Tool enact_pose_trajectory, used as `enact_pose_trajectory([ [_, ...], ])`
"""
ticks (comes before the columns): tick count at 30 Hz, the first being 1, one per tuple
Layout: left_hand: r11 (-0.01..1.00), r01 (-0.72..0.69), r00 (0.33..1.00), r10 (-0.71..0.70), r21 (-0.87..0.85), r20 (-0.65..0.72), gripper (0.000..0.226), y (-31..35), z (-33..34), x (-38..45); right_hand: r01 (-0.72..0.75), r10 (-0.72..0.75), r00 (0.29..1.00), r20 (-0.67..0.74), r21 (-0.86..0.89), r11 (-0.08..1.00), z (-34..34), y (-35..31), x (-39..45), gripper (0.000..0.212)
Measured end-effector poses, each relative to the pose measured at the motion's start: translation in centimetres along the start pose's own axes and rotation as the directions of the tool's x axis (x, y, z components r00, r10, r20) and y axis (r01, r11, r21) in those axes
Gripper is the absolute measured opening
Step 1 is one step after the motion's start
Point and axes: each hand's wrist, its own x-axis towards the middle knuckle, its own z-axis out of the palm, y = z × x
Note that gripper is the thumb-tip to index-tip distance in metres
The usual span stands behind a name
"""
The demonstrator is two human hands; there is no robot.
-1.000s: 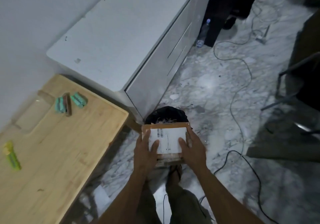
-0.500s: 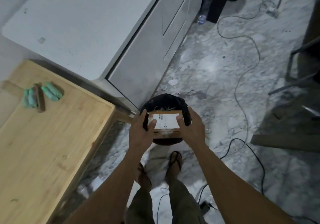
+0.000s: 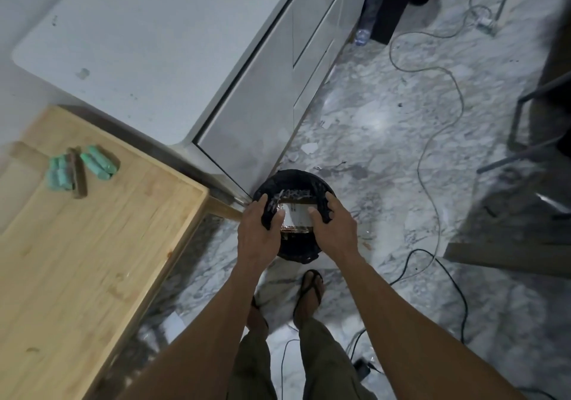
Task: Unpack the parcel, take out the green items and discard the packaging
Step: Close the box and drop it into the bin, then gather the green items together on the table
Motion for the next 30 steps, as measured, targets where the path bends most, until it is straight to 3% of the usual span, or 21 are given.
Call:
enact_pose_trajectory([
  [4,1.0,0.013,0.999,-0.014,-0.027,-0.038,0.055,1.2,-2.4,-1.5,0.041,-0.04,0.999,0.019,-0.032,0.999,0.3,-2.4,-1.4,0.055],
  [8,0.996,-0.008,0.992,-0.003,-0.085,-0.123,0.033,2.5,-6.3,-3.2,0.097,-0.094,0.994,0.063,-0.058,0.994,1.6,-6.5,-2.8,0.046],
  [16,0.983,0.07,0.937,-0.123,-0.168,-0.327,0.045,-1.4,-15.7,-4.1,0.302,-0.268,0.936,0.23,-0.128,0.945,8.7,-16.6,-4.8,0.024],
  [23,0.956,0.19,0.82,-0.281,-0.225,-0.499,0.046,-8.1,-24.0,-2.5,0.475,-0.371,0.824,0.429,-0.164,0.865,18.3,-24.1,-5.5,0.029],
  [30,0.914,0.276,0.639,-0.406,-0.299,-0.653,0.061,-16.3,-32.5,1.0,0.531,-0.42,0.836,0.354,-0.321,0.784,29.5,-27.8,-5.1,0.05],
])
